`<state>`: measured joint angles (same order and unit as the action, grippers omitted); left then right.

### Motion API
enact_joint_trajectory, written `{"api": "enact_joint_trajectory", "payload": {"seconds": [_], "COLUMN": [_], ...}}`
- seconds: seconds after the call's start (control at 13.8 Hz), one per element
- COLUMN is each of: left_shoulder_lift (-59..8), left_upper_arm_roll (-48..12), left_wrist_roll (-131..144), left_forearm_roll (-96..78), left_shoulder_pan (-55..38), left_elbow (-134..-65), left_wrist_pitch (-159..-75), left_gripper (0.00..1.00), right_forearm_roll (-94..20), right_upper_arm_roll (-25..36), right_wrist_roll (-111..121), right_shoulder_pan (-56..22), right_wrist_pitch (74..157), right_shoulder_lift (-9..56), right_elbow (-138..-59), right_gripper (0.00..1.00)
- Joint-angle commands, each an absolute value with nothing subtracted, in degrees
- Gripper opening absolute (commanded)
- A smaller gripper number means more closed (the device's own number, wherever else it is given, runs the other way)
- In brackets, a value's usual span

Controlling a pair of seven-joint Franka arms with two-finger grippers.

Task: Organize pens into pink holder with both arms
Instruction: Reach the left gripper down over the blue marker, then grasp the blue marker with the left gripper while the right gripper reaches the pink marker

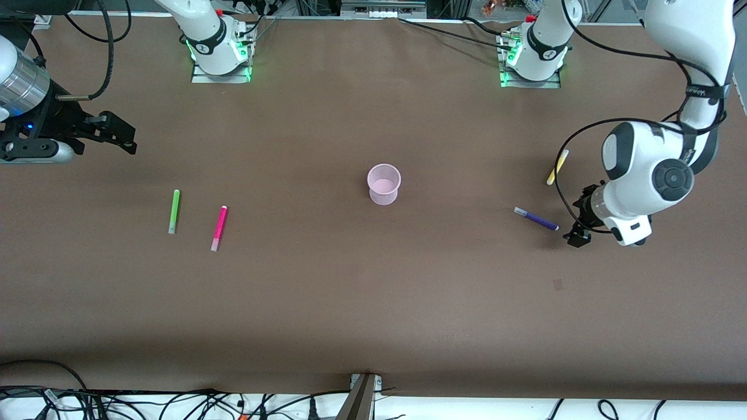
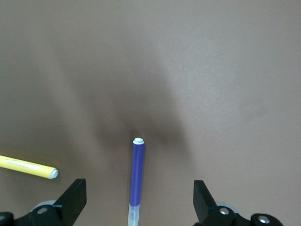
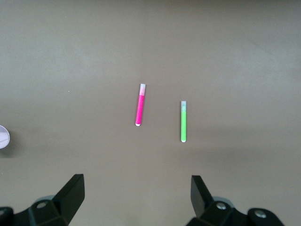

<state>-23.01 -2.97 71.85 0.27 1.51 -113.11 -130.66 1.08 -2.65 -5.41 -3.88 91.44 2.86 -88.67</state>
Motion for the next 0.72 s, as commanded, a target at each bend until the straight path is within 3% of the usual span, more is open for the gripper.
{"api": "enact_joint_trajectory", "payload": {"seconds": [0.0,0.29,0.65], "left_shoulder_lift": [-26.3,-30.4,-30.9], "left_upper_arm_roll": [-3.0,-3.0,-3.0], "left_wrist_roll": [74.4,75.8,76.6], "left_forearm_roll": [1.8,1.8,1.8], "left_shoulder_pan": [1.3,1.3,1.3], "left_elbow": [-113.0,-113.1,-116.1], "left_wrist_pitch": [-135.4,-139.8,-144.1], "left_gripper": [1.00,1.00,1.00], "right_forearm_roll": [2.2,2.1,4.3], "right_upper_arm_roll": [-2.3,-2.3,-2.4], "right_wrist_roll": [-5.4,-6.0,-5.1], "right_shoulder_pan": [-4.2,-4.1,-4.7], "right_wrist_pitch": [91.2,91.7,91.1], "right_shoulder_lift": [2.5,3.4,11.5], "right_elbow": [-88.9,-88.8,-88.7], "right_gripper": [1.00,1.00,1.00]}}
